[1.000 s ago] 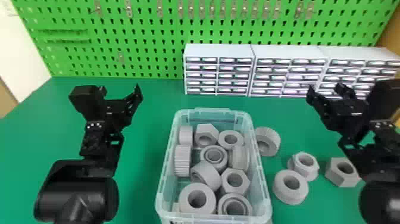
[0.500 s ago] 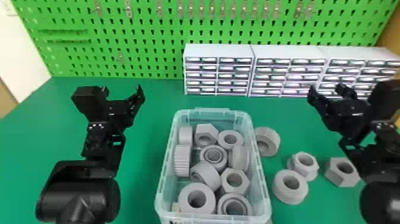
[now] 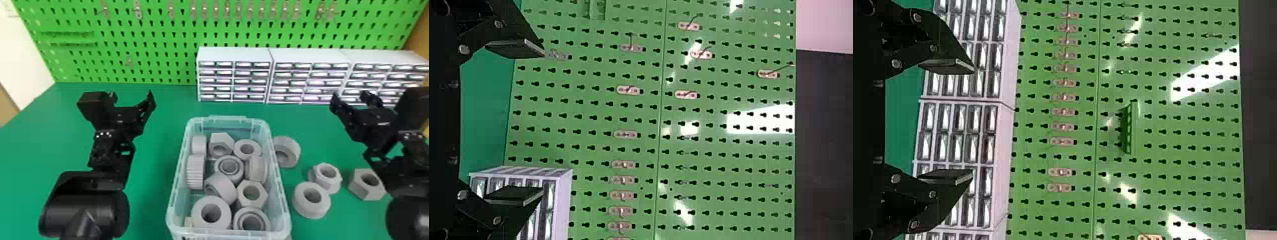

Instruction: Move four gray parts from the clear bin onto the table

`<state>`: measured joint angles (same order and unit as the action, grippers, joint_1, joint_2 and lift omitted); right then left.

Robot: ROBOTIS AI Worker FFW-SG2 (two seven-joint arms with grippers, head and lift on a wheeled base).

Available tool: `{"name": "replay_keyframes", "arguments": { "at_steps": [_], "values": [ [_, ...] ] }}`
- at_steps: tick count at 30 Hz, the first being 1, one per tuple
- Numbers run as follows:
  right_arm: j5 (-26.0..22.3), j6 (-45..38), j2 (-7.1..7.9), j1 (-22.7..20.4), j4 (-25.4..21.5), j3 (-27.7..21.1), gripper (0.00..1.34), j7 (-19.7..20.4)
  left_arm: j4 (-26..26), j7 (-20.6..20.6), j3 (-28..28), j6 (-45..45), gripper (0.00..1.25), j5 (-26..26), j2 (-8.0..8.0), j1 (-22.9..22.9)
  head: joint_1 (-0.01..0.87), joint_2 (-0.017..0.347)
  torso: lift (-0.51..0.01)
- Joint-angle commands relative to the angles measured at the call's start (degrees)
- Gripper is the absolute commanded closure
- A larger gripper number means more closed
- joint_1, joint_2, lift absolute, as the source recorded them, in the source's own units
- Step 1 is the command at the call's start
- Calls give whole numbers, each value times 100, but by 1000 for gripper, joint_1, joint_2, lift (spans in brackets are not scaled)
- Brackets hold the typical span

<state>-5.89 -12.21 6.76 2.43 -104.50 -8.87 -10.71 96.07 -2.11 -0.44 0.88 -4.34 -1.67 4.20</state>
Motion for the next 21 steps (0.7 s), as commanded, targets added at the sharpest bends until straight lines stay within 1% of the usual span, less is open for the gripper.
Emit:
{"name": "replay_keyframes", "arguments": {
  "at_steps": [1, 21],
  "values": [
    [0, 0, 1, 3, 0, 0, 515, -1, 0, 0, -9, 0, 288, 3, 0, -7, 693, 72, -52],
    [-9, 0, 1, 12, 0, 17, 516, -1, 0, 0, 9, 0, 286, 12, 0, 2, 693, 72, -52]
  ]
}}
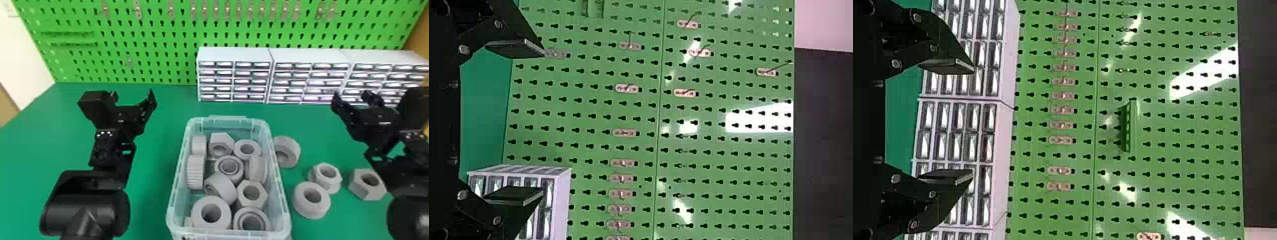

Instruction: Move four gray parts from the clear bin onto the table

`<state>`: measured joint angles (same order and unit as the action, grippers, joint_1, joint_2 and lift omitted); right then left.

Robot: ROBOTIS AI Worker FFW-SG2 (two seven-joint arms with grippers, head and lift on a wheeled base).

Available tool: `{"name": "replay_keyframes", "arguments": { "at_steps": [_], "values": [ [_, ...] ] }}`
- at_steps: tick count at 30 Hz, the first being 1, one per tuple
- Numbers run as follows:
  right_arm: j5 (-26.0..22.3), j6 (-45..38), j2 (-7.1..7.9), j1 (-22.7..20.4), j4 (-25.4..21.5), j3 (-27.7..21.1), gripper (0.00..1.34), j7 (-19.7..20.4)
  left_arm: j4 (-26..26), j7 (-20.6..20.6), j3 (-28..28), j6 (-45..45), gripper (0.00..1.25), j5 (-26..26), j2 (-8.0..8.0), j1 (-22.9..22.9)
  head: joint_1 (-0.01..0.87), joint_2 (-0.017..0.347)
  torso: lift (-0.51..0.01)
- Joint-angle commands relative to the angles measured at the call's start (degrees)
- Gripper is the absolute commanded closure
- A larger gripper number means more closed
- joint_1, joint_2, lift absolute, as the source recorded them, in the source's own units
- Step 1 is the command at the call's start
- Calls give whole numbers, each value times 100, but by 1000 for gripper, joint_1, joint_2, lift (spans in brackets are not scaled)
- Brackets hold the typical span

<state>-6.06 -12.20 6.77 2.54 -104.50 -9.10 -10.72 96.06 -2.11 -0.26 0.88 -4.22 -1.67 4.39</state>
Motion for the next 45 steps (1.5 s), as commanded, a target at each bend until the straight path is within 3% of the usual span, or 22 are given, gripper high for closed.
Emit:
{"name": "replay_keyframes", "arguments": {
  "at_steps": [1, 26, 39, 45],
  "values": [
    [17, -1, 0, 1, 0, 40, 515, -1, 0, 0, -9, 0, 286, 0, 0, -17, 693, 72, -52],
    [44, -10, 70, 71, 97, 154, 515, 8, -9, 0, 35, 35, 288, 44, 0, 27, 693, 72, -52],
    [26, -1, -35, 80, 88, 75, 516, -1, -9, 0, 44, 44, 286, -27, 0, 45, 693, 72, -52],
    [0, -1, -17, 115, 88, 75, 515, -1, -9, 0, 61, 44, 286, -18, 0, 80, 693, 72, -52]
  ]
}}
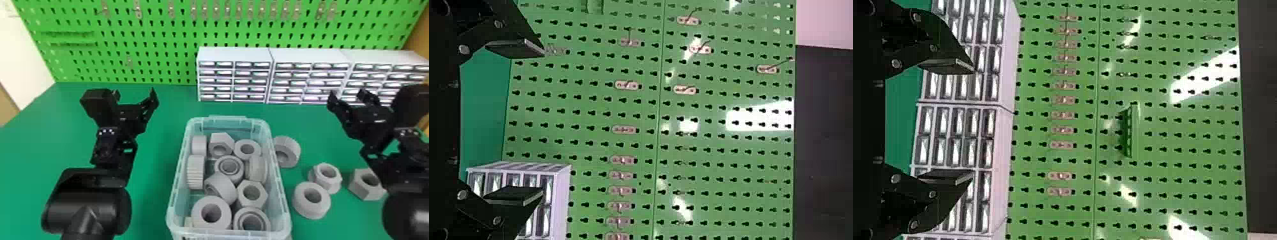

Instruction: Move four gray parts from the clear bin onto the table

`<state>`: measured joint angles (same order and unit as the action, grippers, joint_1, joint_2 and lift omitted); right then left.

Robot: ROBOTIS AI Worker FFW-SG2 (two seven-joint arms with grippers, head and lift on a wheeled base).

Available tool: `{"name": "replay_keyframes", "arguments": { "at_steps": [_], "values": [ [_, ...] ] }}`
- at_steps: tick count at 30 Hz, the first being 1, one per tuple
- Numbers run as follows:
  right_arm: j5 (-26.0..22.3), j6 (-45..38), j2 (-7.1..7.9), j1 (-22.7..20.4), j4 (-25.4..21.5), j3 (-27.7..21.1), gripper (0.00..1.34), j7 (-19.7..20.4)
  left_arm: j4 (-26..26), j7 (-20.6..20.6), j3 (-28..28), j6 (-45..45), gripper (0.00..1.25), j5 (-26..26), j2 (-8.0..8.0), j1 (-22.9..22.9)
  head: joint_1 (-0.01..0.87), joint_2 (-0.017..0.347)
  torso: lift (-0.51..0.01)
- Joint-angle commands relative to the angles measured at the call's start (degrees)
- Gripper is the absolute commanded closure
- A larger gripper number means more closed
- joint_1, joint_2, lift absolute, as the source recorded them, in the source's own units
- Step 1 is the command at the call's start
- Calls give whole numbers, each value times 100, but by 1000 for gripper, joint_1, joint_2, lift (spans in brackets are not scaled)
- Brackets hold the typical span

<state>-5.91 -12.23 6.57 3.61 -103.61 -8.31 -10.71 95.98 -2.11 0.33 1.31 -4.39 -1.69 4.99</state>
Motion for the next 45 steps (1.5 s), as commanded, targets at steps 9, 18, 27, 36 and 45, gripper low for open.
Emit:
{"name": "replay_keyframes", "arguments": {
  "at_steps": [9, 18, 27, 36, 45],
  "values": [
    [-50, 19, 2, -80, -28, -83, 515, -1, 0, 0, 20, -8, 286, -9, -7, -7, 693, 72, -52],
    [-50, 54, 11, -80, -19, -136, 515, -1, 0, 0, 99, 10, 286, -18, 2, 37, 693, 72, -52],
    [-50, 62, -7, -115, -28, -145, 515, -1, 0, 0, 99, 45, 288, -44, -7, 11, 693, 72, -52],
    [-59, 98, -16, -115, -28, -154, 515, -1, 0, 0, 82, 45, 286, -80, 2, -7, 693, 72, -52],
    [-59, 115, -16, -54, -45, -136, 515, -1, 0, 0, 73, 45, 286, -115, 2, -16, 693, 72, -52]
  ]
}}
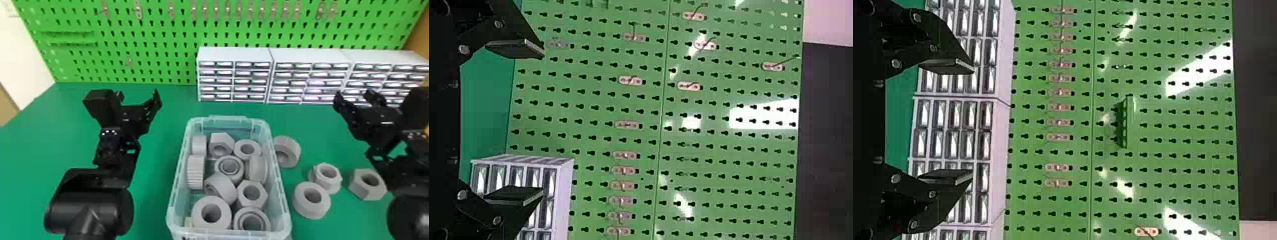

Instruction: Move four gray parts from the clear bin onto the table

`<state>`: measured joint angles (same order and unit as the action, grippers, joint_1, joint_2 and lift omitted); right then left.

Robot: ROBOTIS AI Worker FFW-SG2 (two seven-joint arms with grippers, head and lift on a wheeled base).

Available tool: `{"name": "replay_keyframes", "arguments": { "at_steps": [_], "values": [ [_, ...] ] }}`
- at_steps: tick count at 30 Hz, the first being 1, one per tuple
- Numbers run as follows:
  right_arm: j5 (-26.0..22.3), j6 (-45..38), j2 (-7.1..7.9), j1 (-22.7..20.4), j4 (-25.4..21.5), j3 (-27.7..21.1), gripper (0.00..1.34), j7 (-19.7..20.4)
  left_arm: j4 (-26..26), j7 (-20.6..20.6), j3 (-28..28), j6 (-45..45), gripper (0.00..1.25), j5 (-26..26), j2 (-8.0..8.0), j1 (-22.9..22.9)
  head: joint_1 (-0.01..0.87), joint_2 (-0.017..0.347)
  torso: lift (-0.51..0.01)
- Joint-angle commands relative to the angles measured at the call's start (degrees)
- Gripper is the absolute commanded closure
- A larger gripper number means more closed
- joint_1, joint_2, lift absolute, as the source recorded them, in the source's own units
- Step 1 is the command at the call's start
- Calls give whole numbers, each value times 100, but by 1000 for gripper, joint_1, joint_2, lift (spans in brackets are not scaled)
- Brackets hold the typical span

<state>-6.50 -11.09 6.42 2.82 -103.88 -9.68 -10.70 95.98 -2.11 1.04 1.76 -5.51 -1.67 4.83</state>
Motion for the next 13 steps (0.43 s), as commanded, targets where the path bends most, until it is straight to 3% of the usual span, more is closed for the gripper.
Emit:
{"name": "replay_keyframes", "arguments": {
  "at_steps": [1, 13],
  "values": [
    [-1, 2, -9, 17, -19, 1, 515, -2, 0, 0, 2, 0, 288, -3, 0, -8, 693, 72, -52],
    [-1, 2, -18, 17, -45, -34, 515, -2, 0, 0, 2, 0, 286, -11, 0, -25, 693, 72, -52]
  ]
}}
